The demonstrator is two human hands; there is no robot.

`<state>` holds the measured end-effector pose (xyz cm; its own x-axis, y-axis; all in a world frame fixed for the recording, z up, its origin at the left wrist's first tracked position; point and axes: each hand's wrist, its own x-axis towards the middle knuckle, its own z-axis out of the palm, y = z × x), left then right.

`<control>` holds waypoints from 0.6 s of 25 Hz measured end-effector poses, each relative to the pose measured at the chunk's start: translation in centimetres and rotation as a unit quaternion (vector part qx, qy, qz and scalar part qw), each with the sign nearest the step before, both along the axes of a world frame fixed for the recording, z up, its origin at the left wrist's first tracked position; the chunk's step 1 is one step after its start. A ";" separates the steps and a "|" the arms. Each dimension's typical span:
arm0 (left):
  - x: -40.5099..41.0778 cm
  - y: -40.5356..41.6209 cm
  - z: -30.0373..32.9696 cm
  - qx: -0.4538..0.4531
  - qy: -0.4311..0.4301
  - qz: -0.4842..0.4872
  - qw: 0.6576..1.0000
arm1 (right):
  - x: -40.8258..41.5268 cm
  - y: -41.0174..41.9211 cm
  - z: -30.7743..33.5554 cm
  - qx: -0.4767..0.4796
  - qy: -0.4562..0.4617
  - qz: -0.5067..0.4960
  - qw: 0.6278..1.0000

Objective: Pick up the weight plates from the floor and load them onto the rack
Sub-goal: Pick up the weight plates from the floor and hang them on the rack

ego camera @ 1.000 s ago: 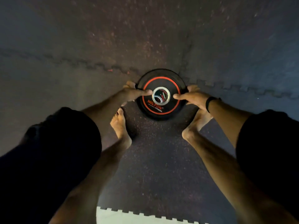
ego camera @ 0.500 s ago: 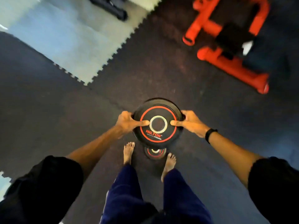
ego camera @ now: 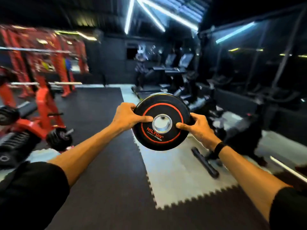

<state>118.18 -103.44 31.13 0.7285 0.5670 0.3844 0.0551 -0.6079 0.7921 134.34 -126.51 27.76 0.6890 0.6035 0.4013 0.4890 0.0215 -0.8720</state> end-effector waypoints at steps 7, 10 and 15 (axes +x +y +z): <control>-4.1 17.4 8.9 0.051 -0.120 0.097 0.987 | 1.0 22.3 10.7 0.068 -0.067 0.153 0.984; -4.2 23.0 8.7 0.060 -0.126 0.131 0.982 | 2.2 29.7 10.9 0.063 -0.066 0.202 0.975; -0.3 35.3 3.9 0.082 -0.136 0.187 0.969 | 8.1 44.9 7.1 0.058 -0.056 0.267 0.960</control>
<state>117.88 -68.11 35.07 0.3424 0.6866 0.6414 0.0988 -0.7052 0.7021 142.42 -81.56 34.91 0.2419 0.8060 0.5402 0.4718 0.3887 -0.7914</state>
